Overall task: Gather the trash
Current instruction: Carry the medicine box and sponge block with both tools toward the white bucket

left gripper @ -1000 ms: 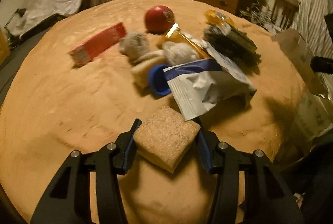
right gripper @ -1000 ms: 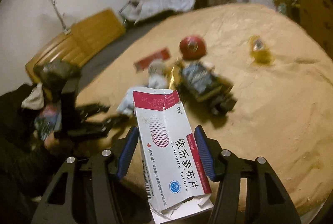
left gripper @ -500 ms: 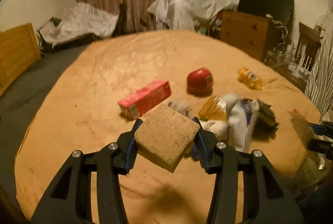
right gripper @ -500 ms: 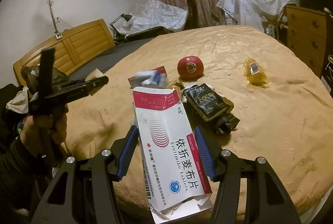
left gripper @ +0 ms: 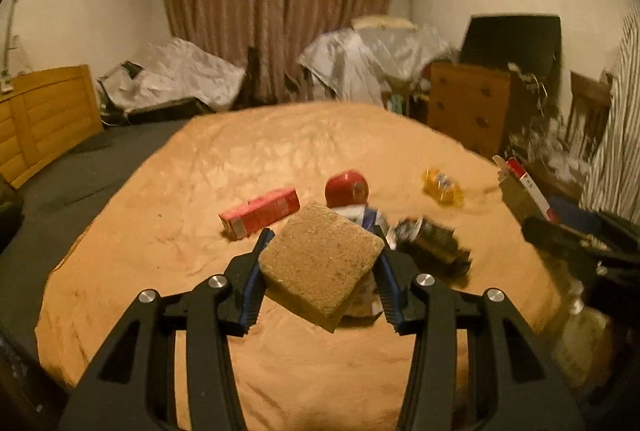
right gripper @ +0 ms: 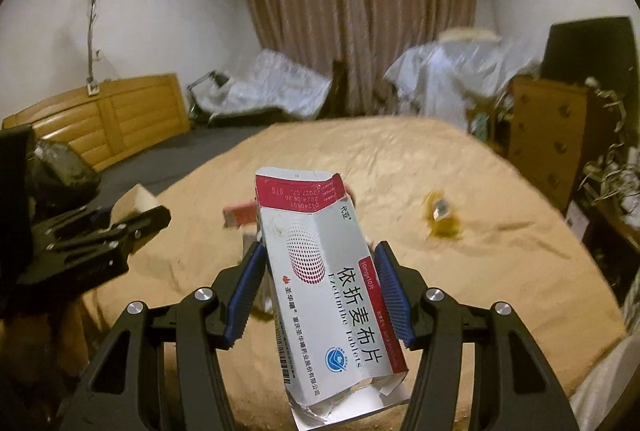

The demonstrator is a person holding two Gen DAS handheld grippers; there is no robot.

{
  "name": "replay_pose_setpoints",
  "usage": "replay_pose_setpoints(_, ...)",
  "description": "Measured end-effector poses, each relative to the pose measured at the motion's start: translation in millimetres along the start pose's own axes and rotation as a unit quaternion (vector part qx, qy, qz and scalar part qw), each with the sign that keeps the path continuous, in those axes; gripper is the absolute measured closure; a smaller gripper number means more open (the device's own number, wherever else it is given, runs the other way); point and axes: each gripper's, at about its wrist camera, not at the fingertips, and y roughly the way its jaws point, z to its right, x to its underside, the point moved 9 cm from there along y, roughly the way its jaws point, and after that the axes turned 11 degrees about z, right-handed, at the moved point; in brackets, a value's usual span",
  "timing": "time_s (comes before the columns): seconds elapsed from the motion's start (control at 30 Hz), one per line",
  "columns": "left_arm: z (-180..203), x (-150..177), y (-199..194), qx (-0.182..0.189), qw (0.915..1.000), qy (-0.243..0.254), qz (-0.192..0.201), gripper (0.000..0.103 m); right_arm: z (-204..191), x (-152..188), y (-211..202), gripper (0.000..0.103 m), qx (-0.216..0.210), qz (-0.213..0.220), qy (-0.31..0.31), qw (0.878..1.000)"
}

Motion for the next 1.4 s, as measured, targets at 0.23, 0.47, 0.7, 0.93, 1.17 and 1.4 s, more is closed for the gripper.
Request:
replay_pose_setpoints(0.23, 6.7, -20.9, -27.4, -0.065, 0.9968, -0.016, 0.044, 0.056, -8.8, -29.3, -43.6, 0.043, 0.055, 0.055, -0.030, 0.996)
replay_pose_setpoints(0.47, 13.4, -27.9, -42.1, -0.083, 0.9945, -0.012, 0.062, 0.056, -14.6, -43.8, -73.7, 0.043, 0.069, 0.077, -0.033, 0.994)
replay_pose_setpoints(0.7, 19.3, -26.4, -43.7, -0.079, 0.9952, -0.005, 0.058, 0.056, -11.6, -48.6, -79.4, 0.043, 0.071, 0.075, -0.033, 0.994)
replay_pose_setpoints(0.93, 32.6, -28.3, -38.4, -0.065, 0.9965, 0.002, 0.052, 0.056, 3.0, -58.5, -92.4, 0.043, 0.086, 0.074, -0.031, 0.993)
replay_pose_setpoints(1.17, 88.4, -33.9, -17.5, -0.001, 0.9993, 0.005, 0.036, 0.056, 60.5, -64.4, -128.9, 0.043, 0.137, 0.056, -0.021, 0.989)
replay_pose_setpoints(1.4, 171.5, -26.5, -2.7, 0.082, 0.9963, 0.021, 0.010, 0.056, 151.5, -67.8, -178.3, 0.043, 0.199, 0.036, -0.013, 0.979)
